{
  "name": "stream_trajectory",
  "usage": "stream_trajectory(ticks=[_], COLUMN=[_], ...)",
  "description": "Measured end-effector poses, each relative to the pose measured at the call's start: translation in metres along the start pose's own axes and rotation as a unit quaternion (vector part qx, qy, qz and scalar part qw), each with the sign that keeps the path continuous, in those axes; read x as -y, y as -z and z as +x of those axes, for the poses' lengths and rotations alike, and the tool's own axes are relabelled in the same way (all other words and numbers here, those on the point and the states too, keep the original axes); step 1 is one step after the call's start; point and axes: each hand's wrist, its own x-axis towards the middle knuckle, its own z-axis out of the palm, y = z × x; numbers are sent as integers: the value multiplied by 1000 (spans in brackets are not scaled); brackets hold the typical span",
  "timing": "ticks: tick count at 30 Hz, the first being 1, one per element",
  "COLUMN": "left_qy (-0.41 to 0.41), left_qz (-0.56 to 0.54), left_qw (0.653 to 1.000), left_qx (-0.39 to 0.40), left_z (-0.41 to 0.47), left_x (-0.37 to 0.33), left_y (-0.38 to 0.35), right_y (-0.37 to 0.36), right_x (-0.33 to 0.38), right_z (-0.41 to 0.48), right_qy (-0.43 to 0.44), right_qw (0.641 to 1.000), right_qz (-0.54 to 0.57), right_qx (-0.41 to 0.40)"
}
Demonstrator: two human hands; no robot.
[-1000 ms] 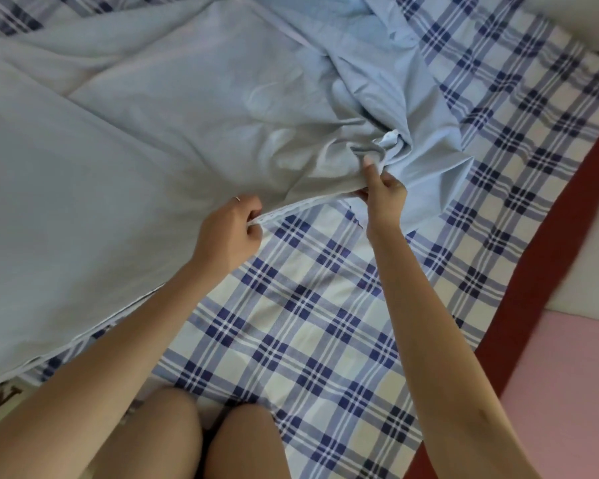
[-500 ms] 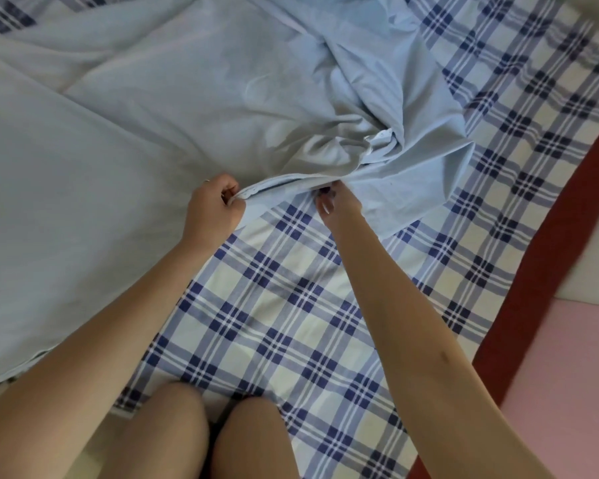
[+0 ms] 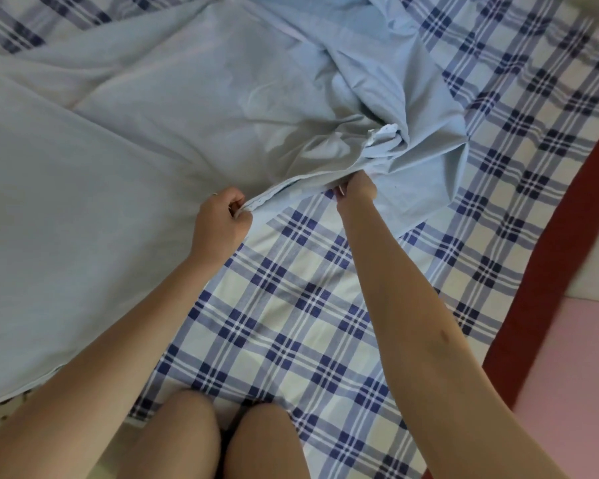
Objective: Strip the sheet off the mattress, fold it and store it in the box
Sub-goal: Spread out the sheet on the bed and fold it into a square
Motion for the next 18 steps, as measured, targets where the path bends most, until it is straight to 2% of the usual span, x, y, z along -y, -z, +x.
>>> stream_trajectory(ticks=[3,5,7,12,16,18], left_qy=[-2,-1,-28,-143,-127,-111], left_qz=[10,14,29,121,203,238], left_qw=[1000,1000,999,969,930,920], left_qx=[7,10,19,161,277,292], left_z=[0,-2,-6,-31,-54,-57], left_x=[1,1,0,-1,10,18], left_y=[-2,-5,-7,-25,-53,-60], right_y=[18,29,40,86,108,112], right_x=[-7,-7,-3,9,1,-6], right_z=[6,7,6,6,16,22], right_qy=[98,146,151,106,139,153], right_qw=[983,971,972,983,964,946], right_qz=[-118,-148,-134,-64,-172,-243], right_qx=[-97,-118,-118,-133,-148,-148])
